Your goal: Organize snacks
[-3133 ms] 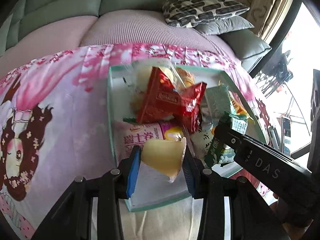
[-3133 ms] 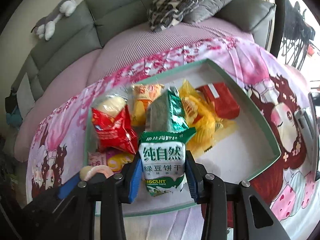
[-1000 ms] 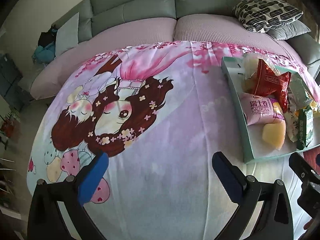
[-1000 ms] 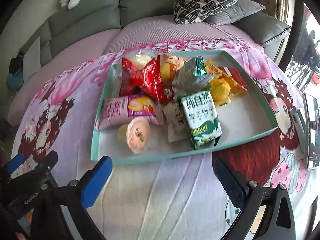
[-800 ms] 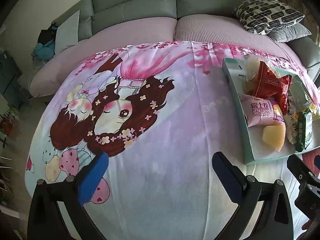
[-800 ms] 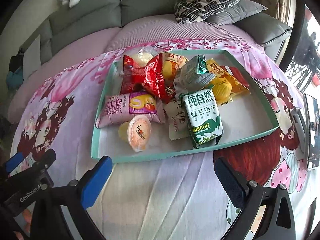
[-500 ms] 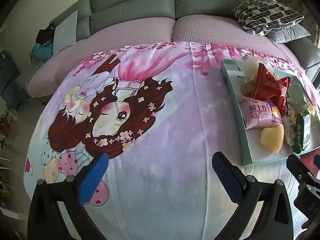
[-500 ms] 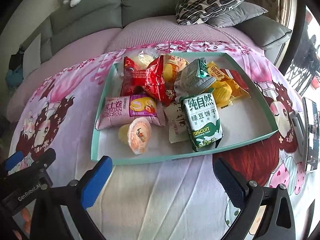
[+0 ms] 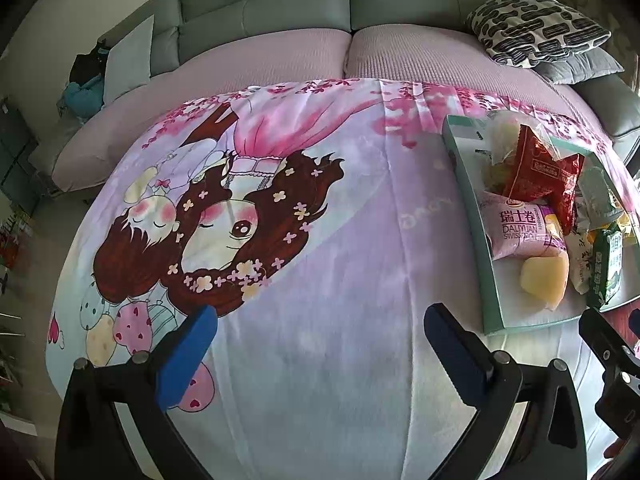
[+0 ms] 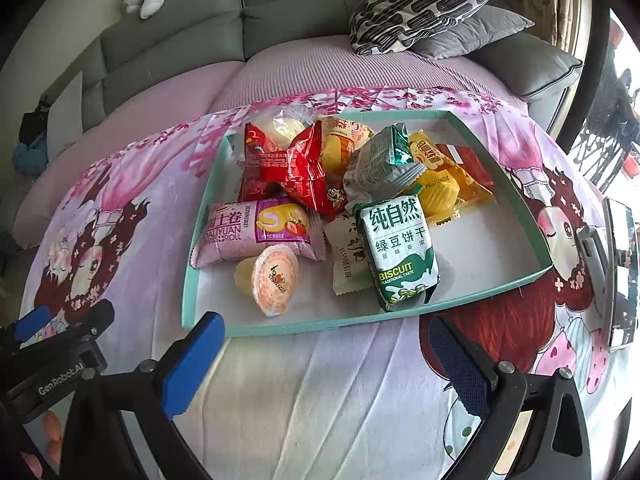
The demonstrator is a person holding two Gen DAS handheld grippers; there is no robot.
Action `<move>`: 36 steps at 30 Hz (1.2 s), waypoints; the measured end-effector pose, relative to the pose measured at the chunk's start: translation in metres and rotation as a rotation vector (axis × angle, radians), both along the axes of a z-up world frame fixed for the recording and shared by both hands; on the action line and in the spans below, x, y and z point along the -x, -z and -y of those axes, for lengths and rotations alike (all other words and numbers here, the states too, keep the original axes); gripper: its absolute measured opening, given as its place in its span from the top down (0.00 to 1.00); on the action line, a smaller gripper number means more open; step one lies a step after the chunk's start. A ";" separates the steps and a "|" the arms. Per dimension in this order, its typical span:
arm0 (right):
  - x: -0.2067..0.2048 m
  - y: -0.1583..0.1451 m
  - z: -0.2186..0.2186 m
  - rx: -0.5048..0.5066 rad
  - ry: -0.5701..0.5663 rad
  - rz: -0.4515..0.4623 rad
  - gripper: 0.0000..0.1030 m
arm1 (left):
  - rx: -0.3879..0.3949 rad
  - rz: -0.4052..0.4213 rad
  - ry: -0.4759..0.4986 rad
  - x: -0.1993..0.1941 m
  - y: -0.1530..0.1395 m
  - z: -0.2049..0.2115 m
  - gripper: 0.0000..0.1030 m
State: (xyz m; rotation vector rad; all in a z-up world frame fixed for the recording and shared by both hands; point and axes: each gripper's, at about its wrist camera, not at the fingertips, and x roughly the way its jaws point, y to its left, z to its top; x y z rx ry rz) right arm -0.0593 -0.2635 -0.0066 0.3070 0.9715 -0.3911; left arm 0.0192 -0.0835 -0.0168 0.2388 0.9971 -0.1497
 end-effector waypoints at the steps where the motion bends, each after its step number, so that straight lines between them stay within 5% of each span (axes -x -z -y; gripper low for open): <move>1: 0.000 0.000 0.000 -0.001 -0.001 0.000 0.00 | 0.000 0.001 0.001 0.000 0.000 0.001 0.00; 36: -0.001 0.003 0.000 -0.005 0.006 -0.013 0.00 | 0.010 -0.014 0.013 0.000 0.000 0.003 0.00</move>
